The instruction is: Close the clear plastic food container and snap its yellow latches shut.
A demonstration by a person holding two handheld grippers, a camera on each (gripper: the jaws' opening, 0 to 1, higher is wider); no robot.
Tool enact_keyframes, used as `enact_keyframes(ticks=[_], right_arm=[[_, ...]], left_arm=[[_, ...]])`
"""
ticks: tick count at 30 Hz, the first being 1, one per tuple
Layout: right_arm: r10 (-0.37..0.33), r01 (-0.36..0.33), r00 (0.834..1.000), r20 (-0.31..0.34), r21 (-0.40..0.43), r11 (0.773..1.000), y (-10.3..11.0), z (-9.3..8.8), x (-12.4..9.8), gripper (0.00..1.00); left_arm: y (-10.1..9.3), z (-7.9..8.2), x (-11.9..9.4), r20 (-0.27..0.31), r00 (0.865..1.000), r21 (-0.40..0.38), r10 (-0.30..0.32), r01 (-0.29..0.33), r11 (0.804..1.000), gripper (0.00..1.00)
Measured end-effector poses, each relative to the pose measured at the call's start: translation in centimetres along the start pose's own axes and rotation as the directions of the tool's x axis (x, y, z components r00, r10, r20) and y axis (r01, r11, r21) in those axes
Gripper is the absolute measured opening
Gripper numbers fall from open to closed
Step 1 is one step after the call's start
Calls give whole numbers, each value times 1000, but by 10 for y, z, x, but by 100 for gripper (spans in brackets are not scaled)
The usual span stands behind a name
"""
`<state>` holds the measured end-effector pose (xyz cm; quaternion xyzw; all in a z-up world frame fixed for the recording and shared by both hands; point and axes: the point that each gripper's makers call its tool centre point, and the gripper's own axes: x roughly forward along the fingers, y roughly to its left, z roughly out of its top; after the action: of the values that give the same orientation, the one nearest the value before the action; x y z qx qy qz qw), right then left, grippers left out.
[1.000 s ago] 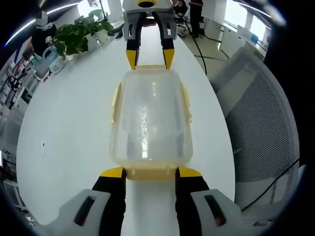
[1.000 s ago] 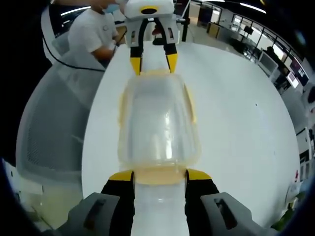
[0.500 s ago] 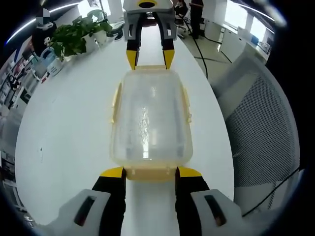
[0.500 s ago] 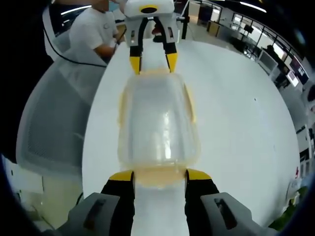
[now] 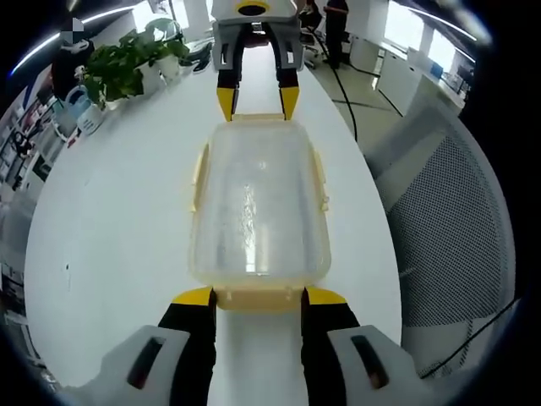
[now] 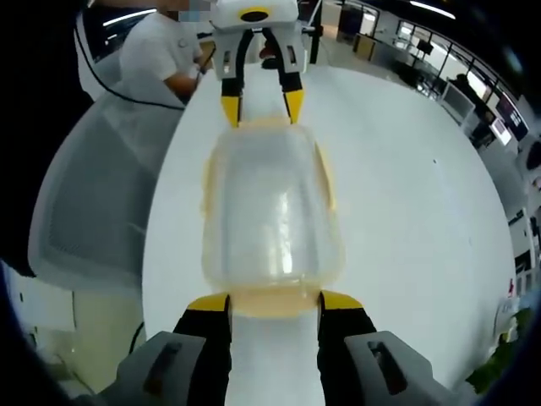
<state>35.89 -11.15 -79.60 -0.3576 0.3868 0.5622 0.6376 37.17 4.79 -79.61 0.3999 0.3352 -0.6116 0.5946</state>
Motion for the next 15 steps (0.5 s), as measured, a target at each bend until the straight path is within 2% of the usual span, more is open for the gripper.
enact_keyframes(ticks=[15], right_arm=[[0,0,1000,-6,-1,1000,0,-3,-3,37]], left_arm=[[1,4,2,-2,1000,-3,-3,3,1000,38]])
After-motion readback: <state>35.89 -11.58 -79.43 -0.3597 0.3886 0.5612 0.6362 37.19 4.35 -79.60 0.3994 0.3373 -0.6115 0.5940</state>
